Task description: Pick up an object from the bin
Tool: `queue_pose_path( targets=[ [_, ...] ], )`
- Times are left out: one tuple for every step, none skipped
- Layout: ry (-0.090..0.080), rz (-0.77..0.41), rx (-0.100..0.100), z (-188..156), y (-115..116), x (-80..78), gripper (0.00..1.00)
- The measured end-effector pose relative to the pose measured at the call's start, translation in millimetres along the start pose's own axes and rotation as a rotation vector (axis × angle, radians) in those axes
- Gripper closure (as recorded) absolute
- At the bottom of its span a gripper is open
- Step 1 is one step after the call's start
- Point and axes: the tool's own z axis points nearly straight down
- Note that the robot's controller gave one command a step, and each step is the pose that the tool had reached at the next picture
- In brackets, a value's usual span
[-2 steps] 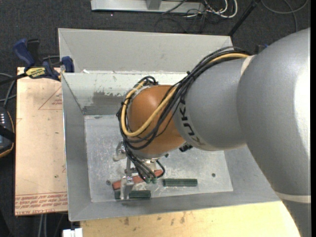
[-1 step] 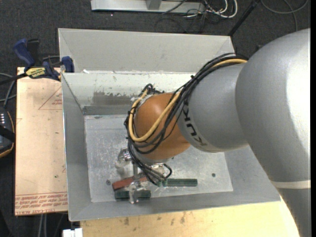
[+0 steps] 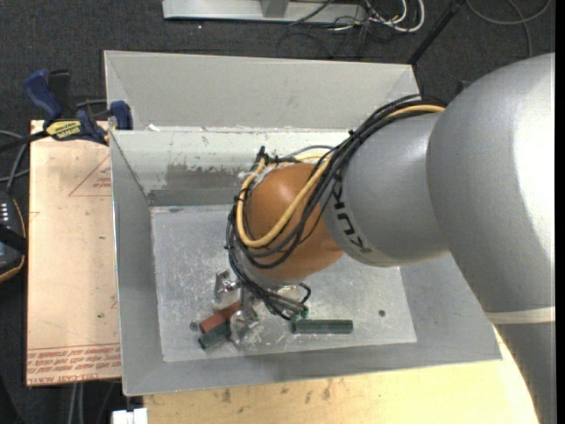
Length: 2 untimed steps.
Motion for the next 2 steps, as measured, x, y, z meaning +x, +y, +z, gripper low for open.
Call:
queue_pose_path(
  targets=[
    [0.000,0.000,0.000,0.0,0.0,0.0,1.00],
    [0.012,0.010,0.003,-178.4,-18.1,-20.4,1.00]
  ],
)
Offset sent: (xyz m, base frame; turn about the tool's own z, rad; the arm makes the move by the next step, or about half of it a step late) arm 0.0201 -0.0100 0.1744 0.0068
